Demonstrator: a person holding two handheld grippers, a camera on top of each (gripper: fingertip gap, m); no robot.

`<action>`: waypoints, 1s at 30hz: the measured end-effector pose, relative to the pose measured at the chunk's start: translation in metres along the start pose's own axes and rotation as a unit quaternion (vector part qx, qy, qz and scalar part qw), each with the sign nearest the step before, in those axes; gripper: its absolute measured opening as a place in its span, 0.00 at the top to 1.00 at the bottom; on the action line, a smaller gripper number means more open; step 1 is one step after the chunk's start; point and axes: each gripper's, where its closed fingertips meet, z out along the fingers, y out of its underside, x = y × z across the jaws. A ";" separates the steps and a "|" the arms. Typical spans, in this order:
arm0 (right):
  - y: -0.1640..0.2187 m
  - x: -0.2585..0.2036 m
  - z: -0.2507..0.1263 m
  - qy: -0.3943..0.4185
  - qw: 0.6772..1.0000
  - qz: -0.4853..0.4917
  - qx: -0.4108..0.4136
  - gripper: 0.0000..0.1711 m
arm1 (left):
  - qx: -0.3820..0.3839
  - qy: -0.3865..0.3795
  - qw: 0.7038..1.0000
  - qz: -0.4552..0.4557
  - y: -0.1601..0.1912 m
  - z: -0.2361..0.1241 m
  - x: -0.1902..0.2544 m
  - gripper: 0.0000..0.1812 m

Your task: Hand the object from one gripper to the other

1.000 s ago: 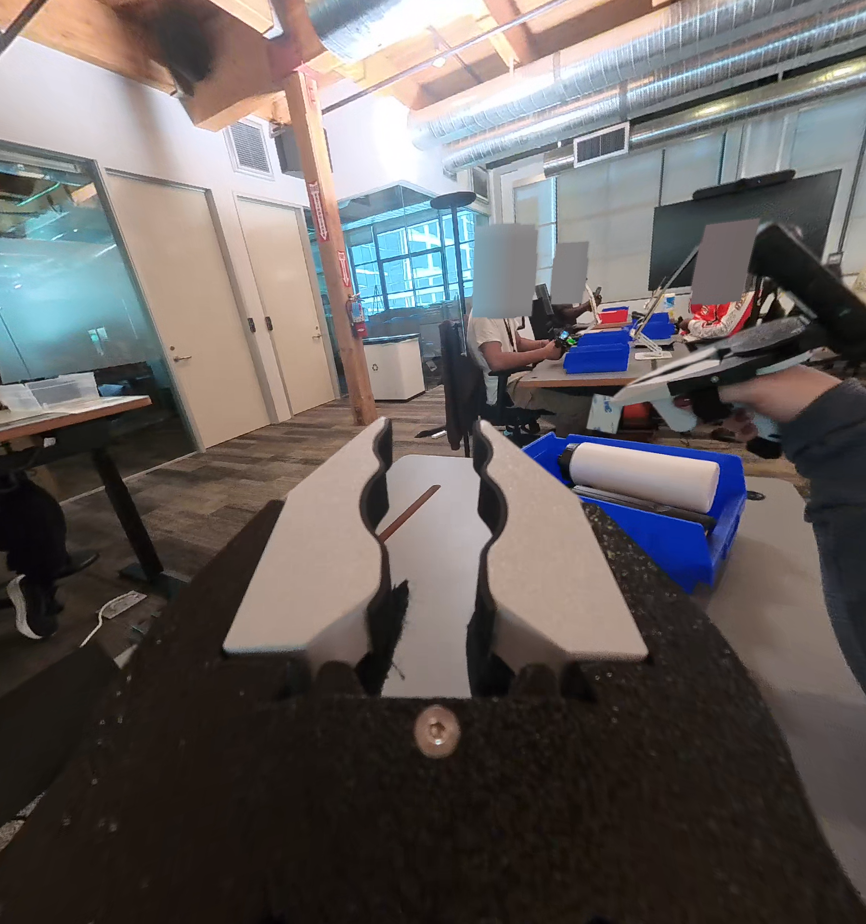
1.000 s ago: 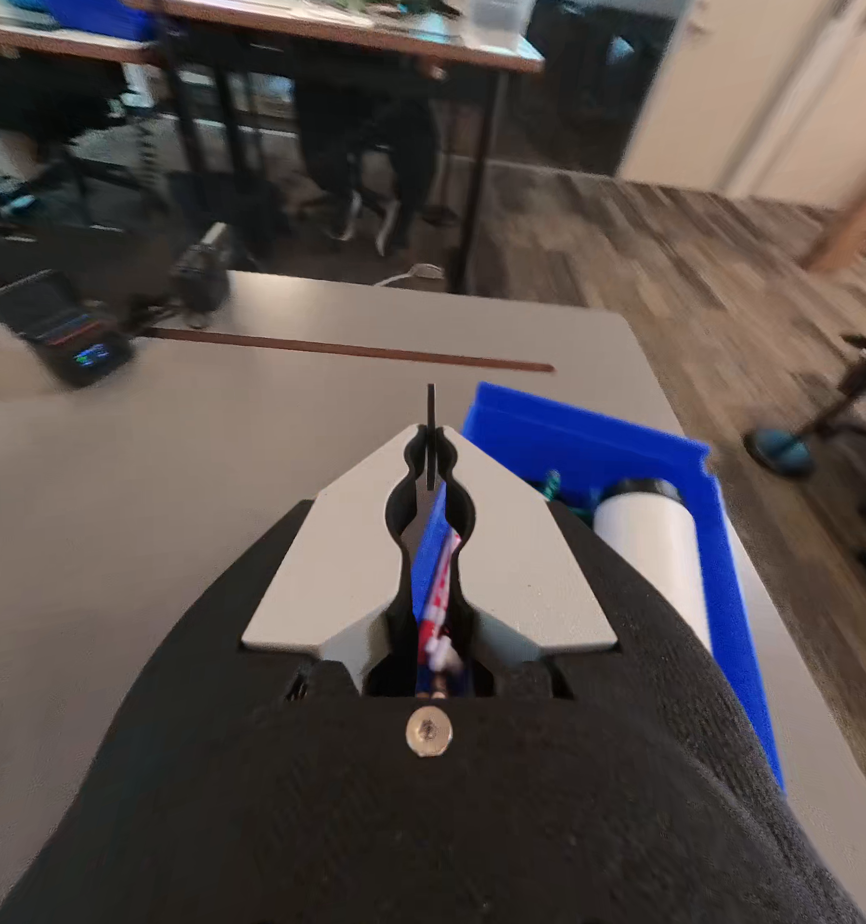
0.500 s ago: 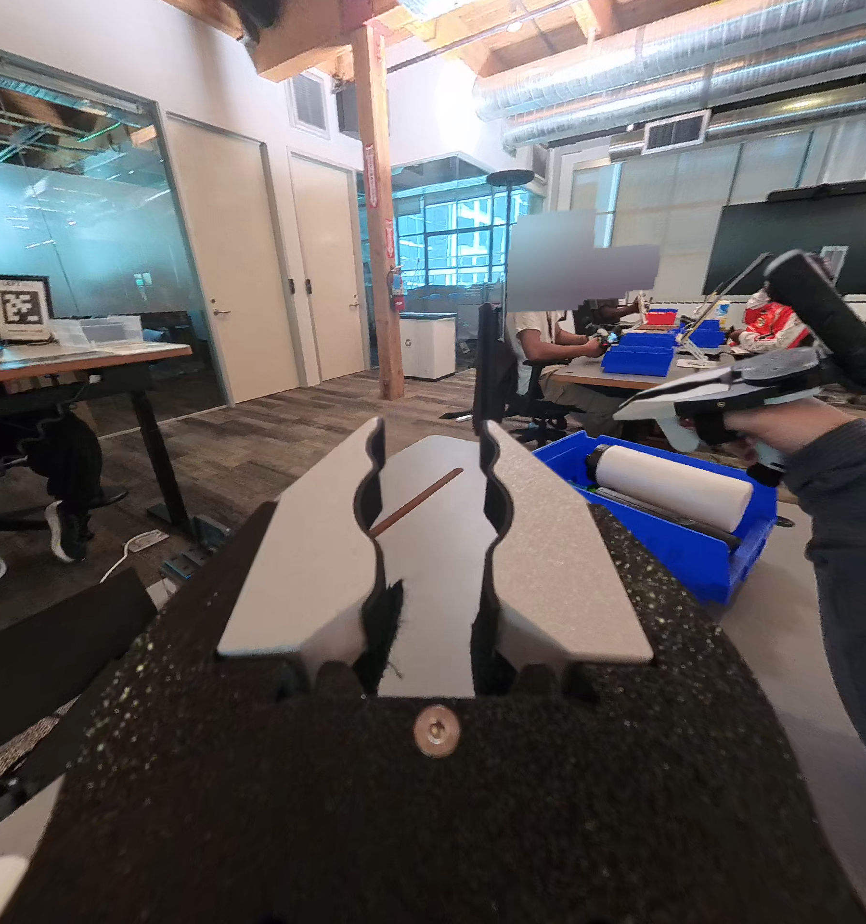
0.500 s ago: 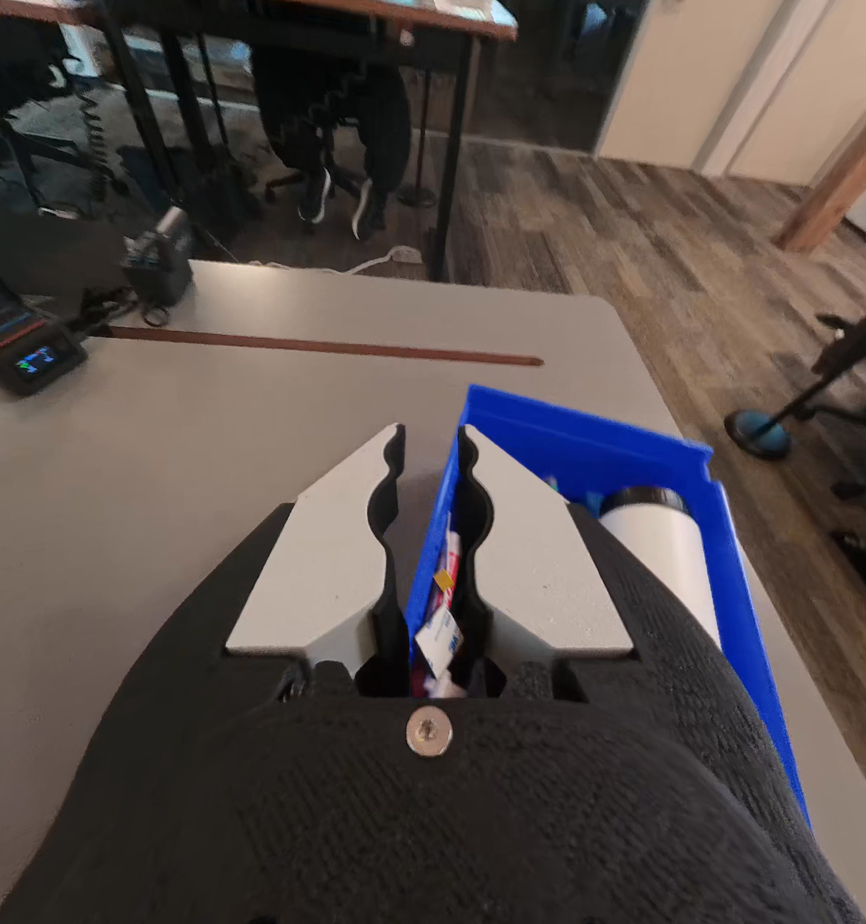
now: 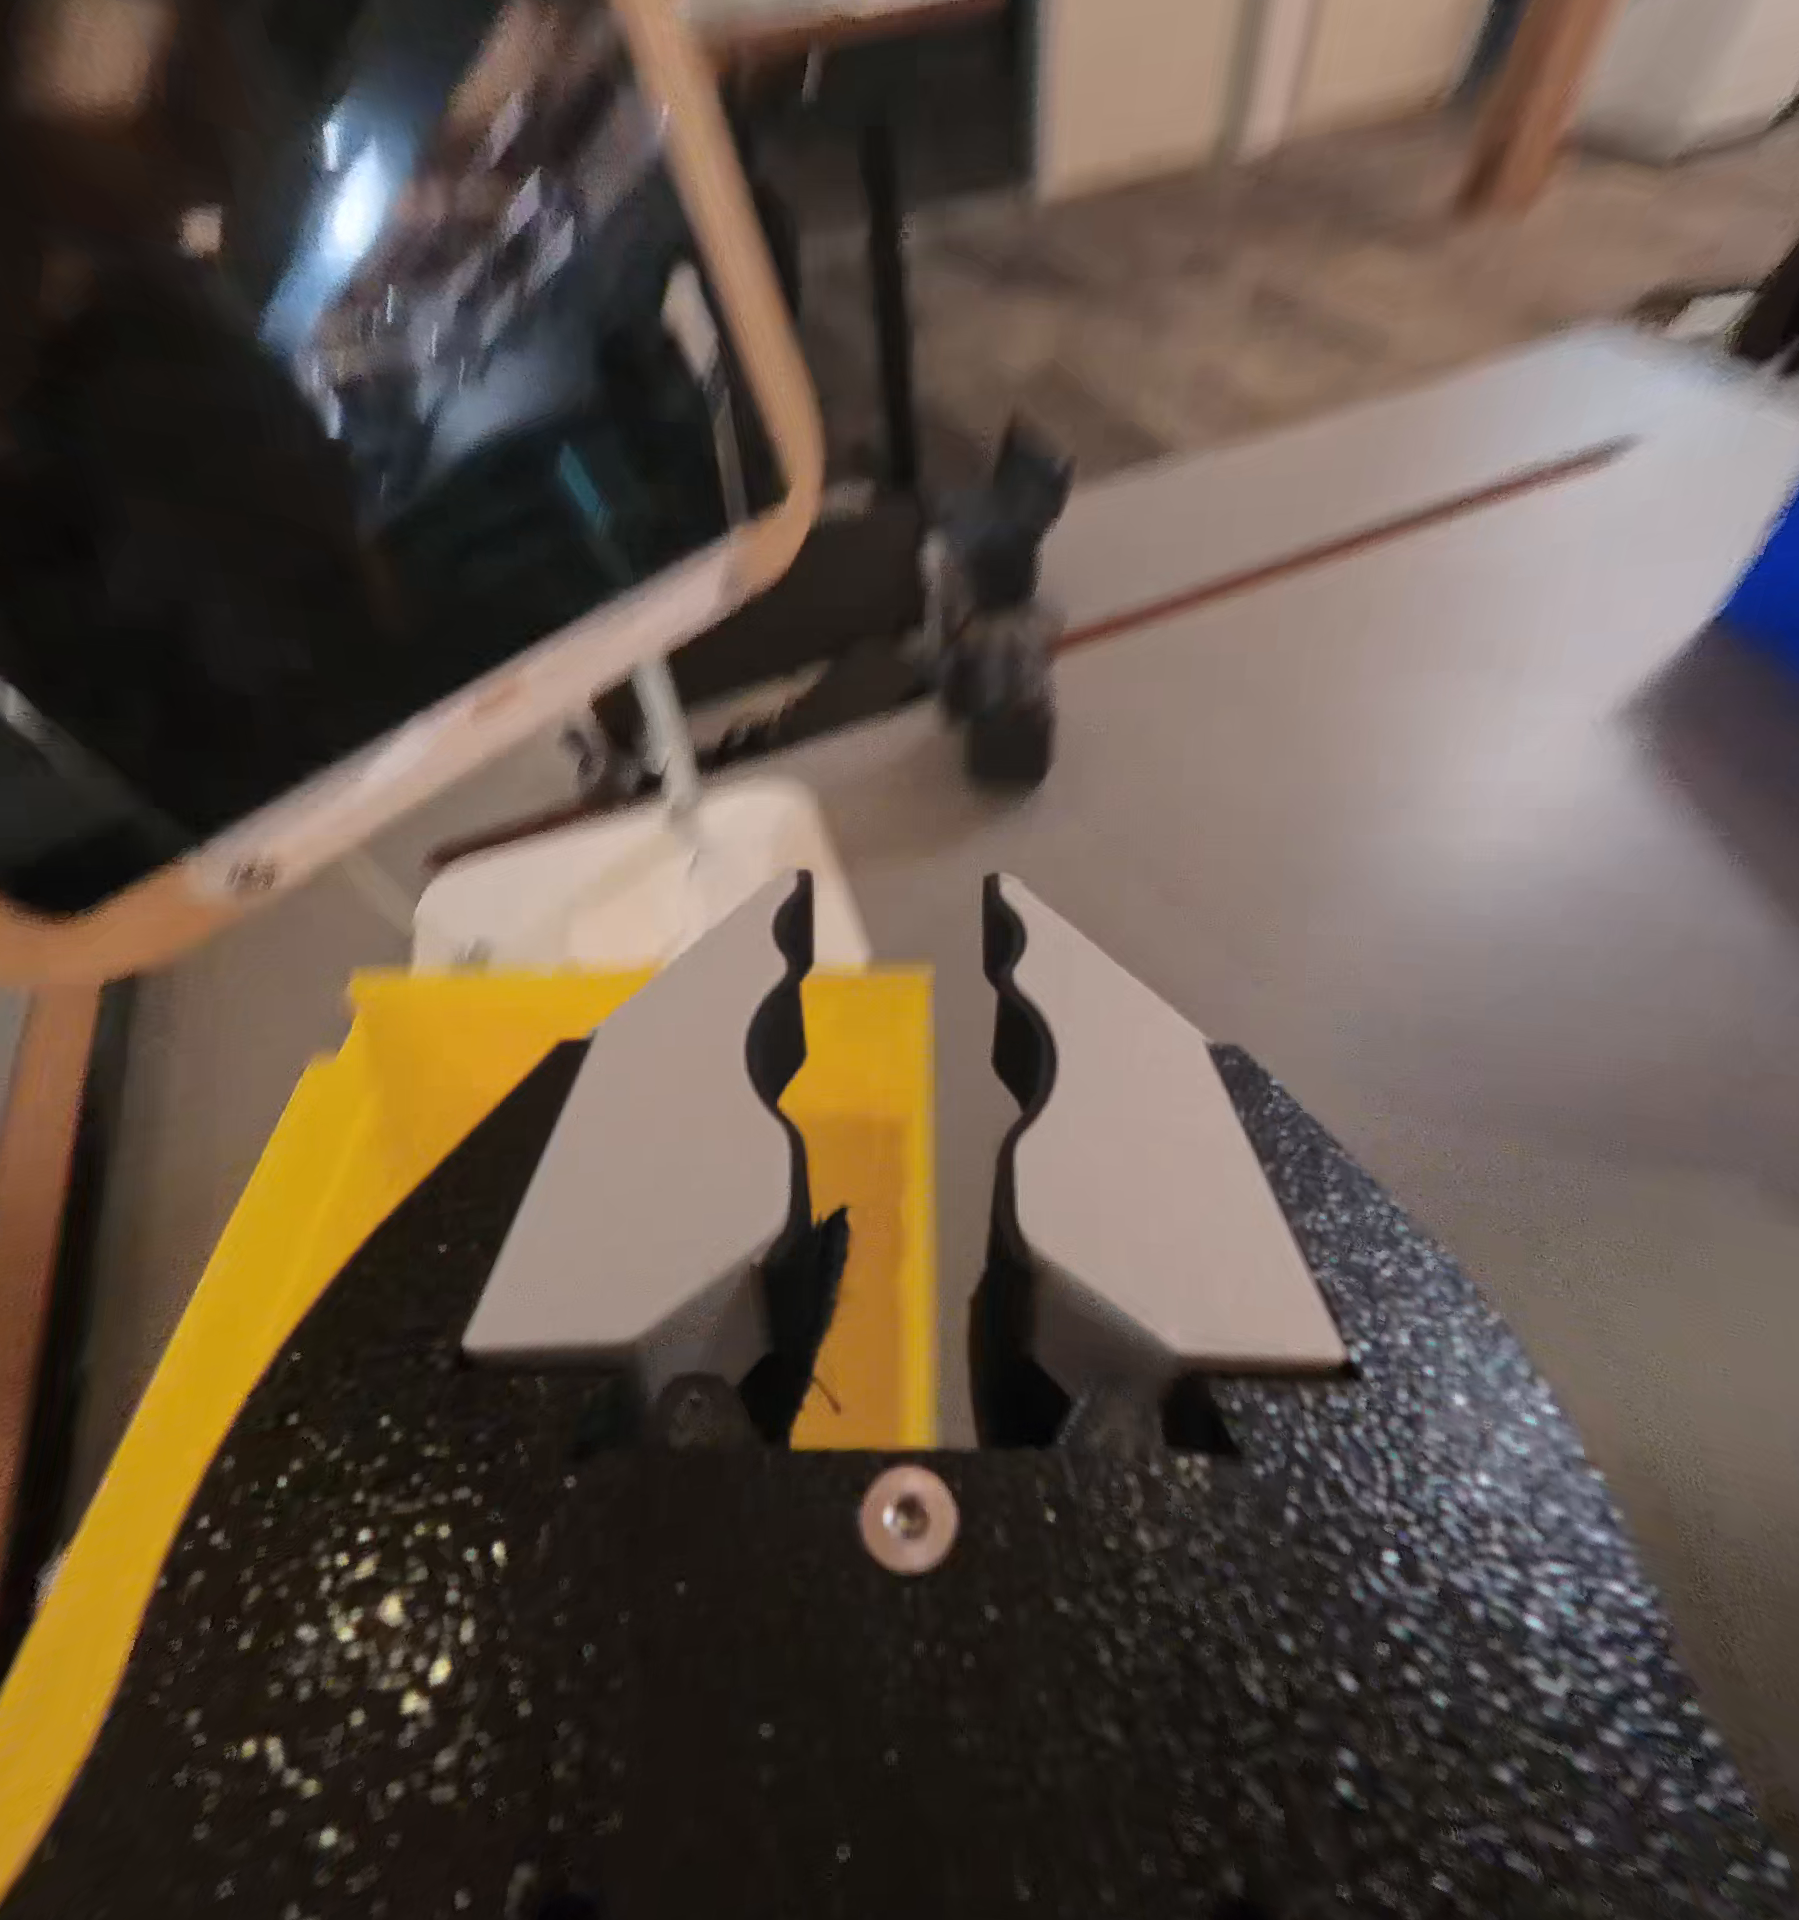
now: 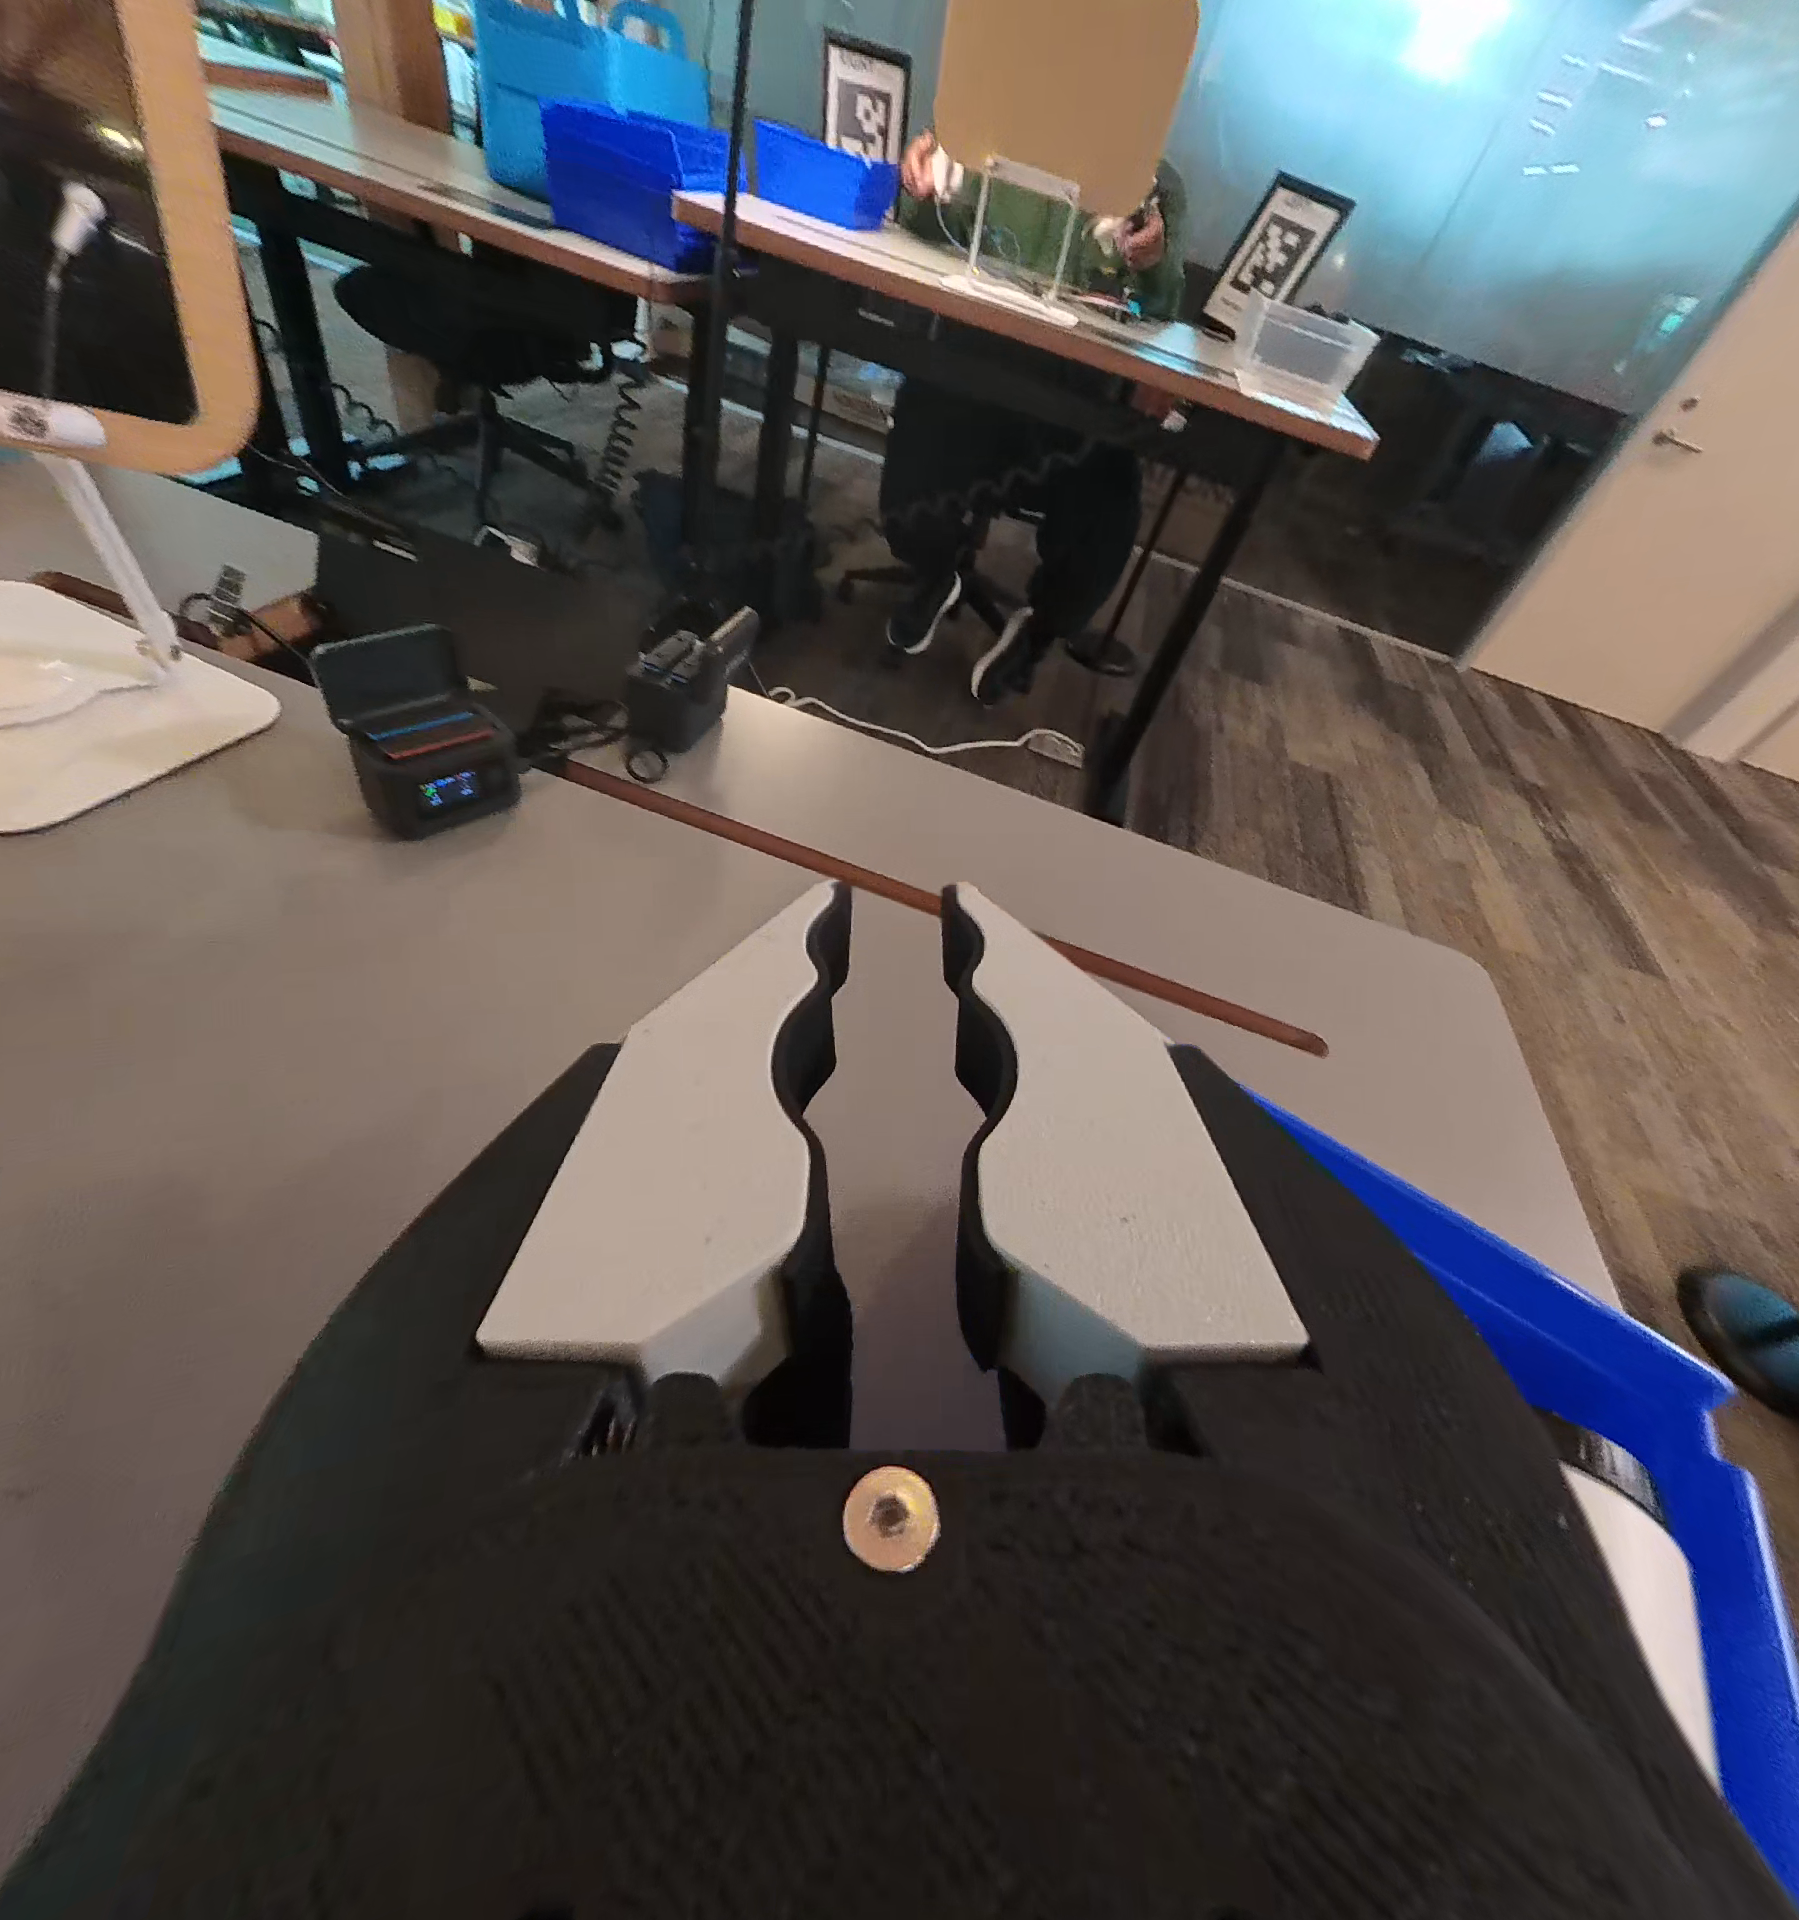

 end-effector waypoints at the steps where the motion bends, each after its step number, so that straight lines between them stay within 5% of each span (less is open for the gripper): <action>1: -0.002 -0.002 0.000 -0.005 1.000 0.001 0.005 0.91 | -0.047 -0.021 0.999 0.004 0.024 0.007 -0.020 0.83; 4: -0.005 -0.006 0.000 -0.015 1.000 0.001 0.014 0.91 | -0.140 -0.119 0.981 0.055 0.084 0.027 -0.095 0.90; 8: -0.006 -0.008 0.000 -0.016 1.000 -0.002 0.014 0.91 | -0.156 -0.096 0.983 0.017 0.127 0.060 -0.129 0.96; 18: -0.007 -0.008 0.000 -0.016 1.000 -0.005 0.014 0.92 | -0.214 -0.134 0.967 0.030 0.169 0.110 -0.164 0.95; 23: -0.005 -0.008 0.002 -0.016 1.000 -0.008 0.008 0.92 | -0.238 -0.161 0.957 0.029 0.177 0.112 -0.170 0.87; 30: -0.005 -0.008 0.003 -0.015 1.000 -0.009 0.006 0.92 | -0.252 -0.161 0.954 -0.006 0.194 0.112 -0.177 0.93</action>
